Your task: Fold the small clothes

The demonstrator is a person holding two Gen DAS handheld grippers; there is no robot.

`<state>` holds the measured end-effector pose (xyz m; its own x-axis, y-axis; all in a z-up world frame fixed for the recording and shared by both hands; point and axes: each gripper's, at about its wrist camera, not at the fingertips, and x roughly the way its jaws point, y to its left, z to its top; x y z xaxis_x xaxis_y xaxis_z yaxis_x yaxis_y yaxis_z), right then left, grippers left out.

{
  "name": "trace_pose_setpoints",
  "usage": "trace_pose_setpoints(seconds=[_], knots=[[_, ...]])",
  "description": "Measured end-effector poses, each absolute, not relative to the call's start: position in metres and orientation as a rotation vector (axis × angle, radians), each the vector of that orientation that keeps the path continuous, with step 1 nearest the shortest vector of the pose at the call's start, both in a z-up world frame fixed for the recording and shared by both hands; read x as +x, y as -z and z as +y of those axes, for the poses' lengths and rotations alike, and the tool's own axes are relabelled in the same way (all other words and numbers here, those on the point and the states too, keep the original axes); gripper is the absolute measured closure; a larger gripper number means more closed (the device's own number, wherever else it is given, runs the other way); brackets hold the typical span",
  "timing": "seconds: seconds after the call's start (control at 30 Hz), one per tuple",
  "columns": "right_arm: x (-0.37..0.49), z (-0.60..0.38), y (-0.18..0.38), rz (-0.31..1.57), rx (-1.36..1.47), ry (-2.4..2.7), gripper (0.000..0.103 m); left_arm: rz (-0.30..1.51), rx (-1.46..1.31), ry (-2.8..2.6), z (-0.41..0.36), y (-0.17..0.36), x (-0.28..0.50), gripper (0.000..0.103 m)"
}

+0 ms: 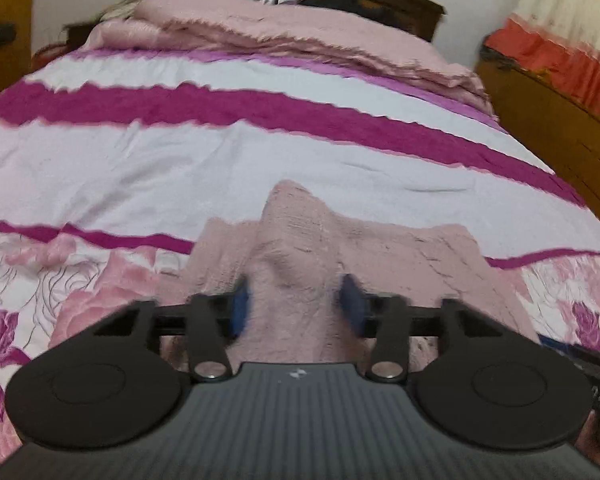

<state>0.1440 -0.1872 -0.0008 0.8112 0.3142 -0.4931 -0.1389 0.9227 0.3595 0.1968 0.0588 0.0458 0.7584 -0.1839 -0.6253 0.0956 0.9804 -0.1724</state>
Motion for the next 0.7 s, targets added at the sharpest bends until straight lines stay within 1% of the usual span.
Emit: trace_pose_setpoints(seconds=[0.07, 0.17, 0.33, 0.43, 0.53, 0.67, 0.7], knots=[[0.143, -0.186, -0.001, 0.572, 0.315, -0.25, 0.056, 0.655, -0.12, 0.136, 0.058, -0.052, 0.189, 0.083], [0.14, -0.184, -0.005, 0.549, 0.301, -0.268, 0.056, 0.603, -0.047, 0.035, 0.06, -0.065, 0.18, 0.084], [0.136, -0.177, -0.007, 0.545, 0.273, -0.291, 0.056, 0.694, -0.08, -0.013, 0.08, -0.042, 0.197, 0.082], [0.132, -0.175, -0.011, 0.543, 0.251, -0.281, 0.056, 0.684, -0.048, -0.004, 0.078, -0.04, 0.195, 0.077], [0.128, -0.174, -0.017, 0.536, 0.255, -0.272, 0.056, 0.699, -0.072, 0.013, 0.081, -0.049, 0.187, 0.067], [0.116, -0.173, -0.025, 0.524, 0.265, -0.274, 0.056, 0.733, -0.128, 0.027, 0.091, -0.059, 0.156, 0.054], [0.112, -0.172, -0.028, 0.519, 0.267, -0.278, 0.056, 0.738, -0.14, 0.033, 0.093, -0.061, 0.144, 0.053]])
